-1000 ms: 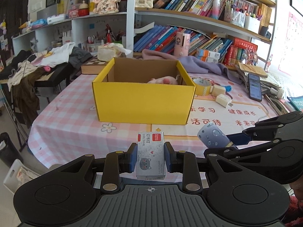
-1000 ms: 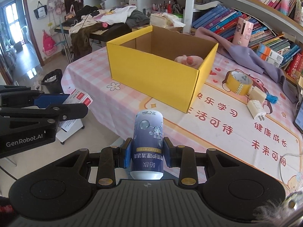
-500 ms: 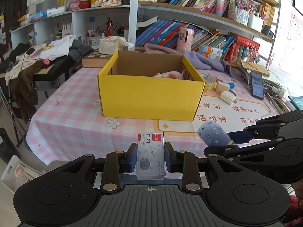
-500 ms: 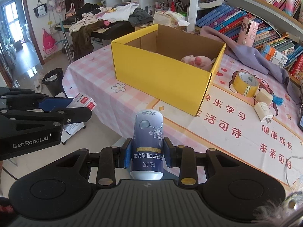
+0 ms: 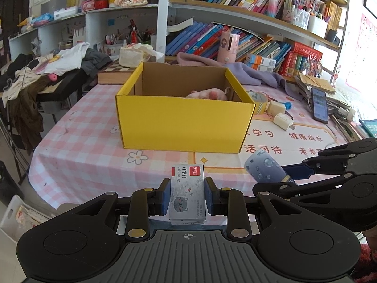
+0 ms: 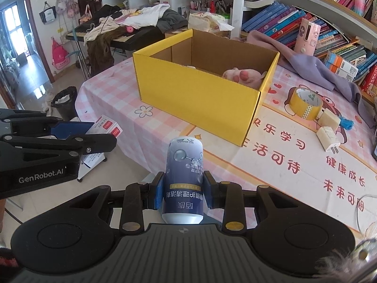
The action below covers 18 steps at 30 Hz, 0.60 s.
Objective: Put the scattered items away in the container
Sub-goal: 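Lift and carry lotion bottle and small white box toward the yellow box, then lower bottle and small box into yellow box and open both grippers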
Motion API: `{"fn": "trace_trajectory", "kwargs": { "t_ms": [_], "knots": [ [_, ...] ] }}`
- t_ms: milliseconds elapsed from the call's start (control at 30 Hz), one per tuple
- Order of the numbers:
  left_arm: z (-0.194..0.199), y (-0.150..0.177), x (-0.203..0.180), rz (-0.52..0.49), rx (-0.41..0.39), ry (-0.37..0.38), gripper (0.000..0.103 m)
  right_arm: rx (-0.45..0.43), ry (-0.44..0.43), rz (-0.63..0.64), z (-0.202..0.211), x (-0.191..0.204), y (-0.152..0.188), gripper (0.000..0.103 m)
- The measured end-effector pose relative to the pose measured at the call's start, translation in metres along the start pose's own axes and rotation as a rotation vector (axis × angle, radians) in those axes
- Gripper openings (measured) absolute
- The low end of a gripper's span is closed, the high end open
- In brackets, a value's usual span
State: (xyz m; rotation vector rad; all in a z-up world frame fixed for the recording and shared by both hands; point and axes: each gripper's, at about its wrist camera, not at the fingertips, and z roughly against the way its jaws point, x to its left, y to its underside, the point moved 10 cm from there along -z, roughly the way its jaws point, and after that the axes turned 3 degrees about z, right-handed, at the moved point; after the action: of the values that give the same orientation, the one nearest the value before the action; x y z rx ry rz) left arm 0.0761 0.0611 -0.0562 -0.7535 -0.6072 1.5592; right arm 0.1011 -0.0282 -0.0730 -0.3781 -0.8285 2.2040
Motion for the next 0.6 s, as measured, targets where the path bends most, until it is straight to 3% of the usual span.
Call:
{"fn": "trace_trajectory", "kwargs": {
  "t_ms": [300, 600],
  "knots": [
    [-0.012, -0.024, 0.008, -0.001, -0.019, -0.037, 0.028, -0.036, -0.044, 0.036, -0.014, -0.009, -0.029, 0.032],
    [-0.017, -0.087, 0.002, -0.042, -0.123, -0.04, 0.028, -0.164, -0.06, 0.088, -0.008, -0.029, -0.086, 0.032]
  ]
}}
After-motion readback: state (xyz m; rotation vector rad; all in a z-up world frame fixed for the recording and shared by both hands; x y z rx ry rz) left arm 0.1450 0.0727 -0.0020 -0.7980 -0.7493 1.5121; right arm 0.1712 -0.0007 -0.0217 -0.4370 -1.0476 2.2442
